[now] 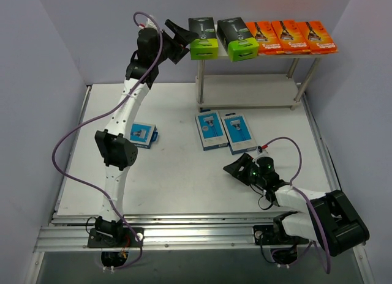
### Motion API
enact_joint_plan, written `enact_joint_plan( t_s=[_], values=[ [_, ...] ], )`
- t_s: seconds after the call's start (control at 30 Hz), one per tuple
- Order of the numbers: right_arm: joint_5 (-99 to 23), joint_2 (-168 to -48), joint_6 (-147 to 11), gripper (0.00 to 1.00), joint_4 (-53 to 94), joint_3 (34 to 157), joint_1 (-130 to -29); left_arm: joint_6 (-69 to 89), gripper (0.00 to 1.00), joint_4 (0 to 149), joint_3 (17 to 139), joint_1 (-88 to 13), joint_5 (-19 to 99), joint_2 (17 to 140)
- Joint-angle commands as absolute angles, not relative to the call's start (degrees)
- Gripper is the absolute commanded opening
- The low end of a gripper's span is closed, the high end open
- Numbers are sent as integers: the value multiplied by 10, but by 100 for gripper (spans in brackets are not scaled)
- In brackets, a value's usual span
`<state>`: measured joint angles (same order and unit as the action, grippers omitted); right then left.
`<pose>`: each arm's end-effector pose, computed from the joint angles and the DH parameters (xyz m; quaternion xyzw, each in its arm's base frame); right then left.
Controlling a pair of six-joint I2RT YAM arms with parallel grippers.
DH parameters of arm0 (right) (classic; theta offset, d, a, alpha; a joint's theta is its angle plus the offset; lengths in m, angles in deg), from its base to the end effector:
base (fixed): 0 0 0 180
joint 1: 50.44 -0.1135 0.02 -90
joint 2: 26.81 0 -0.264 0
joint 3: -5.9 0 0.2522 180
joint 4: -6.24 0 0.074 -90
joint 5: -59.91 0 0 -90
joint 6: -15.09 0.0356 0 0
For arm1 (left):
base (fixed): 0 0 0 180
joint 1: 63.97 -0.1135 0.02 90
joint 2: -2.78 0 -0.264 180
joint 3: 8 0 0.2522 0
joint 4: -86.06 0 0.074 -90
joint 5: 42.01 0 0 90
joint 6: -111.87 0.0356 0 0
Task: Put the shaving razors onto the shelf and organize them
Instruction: Place the shaving razor onto shelf
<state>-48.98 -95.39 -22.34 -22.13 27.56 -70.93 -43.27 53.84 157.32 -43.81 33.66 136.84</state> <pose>0.1814 0.0801 0.1408 0.1292 0.7961 0.4499 0.3835 0.4923 -0.1901 0.4323 -0.1898 0.6871 -0.5367 0.4514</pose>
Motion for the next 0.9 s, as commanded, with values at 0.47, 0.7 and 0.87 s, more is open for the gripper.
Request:
enact_joint_plan(
  t_s=[0.47, 0.7, 0.87],
  values=[
    [-485, -967, -245, 59, -213, 275, -699, -285, 94, 517, 1612, -443, 369, 1334],
    [-486, -972, -250, 59, -211, 276, -693, -241, 94, 566, 1618, -439, 381, 1329],
    [-489, -984, -255, 59, -211, 280, -690, -237, 94, 618, 1616, -439, 367, 1341]
  ],
)
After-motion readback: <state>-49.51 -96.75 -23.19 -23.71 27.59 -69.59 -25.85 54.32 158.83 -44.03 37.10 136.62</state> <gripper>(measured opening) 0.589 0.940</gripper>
